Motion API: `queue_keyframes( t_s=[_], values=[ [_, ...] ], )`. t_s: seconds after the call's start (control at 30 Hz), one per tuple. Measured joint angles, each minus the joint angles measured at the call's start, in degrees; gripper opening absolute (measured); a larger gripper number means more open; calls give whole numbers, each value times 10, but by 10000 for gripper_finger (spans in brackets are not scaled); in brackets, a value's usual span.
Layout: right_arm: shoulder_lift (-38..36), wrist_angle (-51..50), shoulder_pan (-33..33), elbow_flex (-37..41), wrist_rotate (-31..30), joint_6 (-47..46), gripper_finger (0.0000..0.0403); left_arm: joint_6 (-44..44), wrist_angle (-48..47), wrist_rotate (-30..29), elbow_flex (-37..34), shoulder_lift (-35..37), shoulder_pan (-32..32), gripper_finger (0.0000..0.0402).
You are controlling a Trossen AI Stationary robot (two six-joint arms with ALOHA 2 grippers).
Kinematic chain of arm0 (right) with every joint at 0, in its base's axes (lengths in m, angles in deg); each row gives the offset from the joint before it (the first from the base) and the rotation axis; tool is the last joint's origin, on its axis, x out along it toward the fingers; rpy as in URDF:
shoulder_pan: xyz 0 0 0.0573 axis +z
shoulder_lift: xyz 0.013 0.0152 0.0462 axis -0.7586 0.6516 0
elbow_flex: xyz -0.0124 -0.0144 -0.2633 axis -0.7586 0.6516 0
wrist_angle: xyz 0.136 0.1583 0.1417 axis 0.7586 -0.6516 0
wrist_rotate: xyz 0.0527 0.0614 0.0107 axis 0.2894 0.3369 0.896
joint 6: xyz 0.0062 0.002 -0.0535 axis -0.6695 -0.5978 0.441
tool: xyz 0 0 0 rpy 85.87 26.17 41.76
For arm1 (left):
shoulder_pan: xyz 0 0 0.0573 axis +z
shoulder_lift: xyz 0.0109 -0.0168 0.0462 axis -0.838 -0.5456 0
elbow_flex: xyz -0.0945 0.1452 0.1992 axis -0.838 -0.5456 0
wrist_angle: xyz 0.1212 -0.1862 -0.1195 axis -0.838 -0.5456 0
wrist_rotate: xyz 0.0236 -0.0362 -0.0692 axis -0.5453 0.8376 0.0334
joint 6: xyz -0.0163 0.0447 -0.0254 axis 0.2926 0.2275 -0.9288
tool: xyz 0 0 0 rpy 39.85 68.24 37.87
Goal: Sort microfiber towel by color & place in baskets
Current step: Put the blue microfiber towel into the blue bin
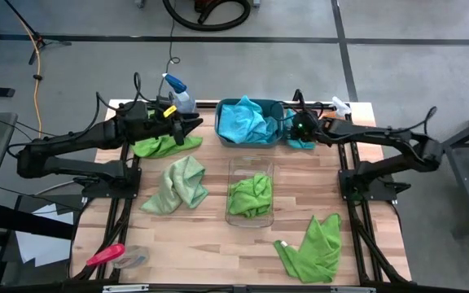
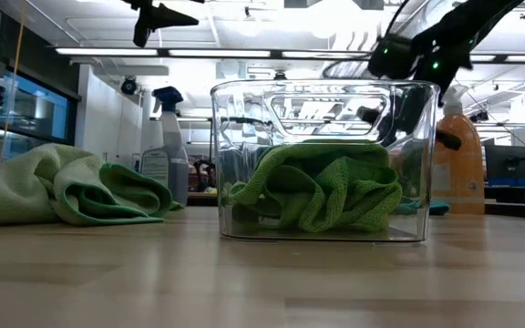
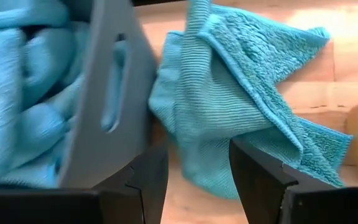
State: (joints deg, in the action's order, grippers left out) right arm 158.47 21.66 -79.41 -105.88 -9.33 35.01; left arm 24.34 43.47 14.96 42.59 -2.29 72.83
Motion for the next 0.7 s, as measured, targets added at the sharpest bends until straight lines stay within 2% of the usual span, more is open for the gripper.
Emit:
queue_keyframes(
  t_s=[0.4, 0.7],
  values=[
    [101, 58, -26, 0, -4, -185, 165, 1, 0, 1, 0, 0, 0, 170],
    [134, 98, -26, 0, -19, -199, 165, 8, -8, 2, 0, 0, 0, 170]
  ],
)
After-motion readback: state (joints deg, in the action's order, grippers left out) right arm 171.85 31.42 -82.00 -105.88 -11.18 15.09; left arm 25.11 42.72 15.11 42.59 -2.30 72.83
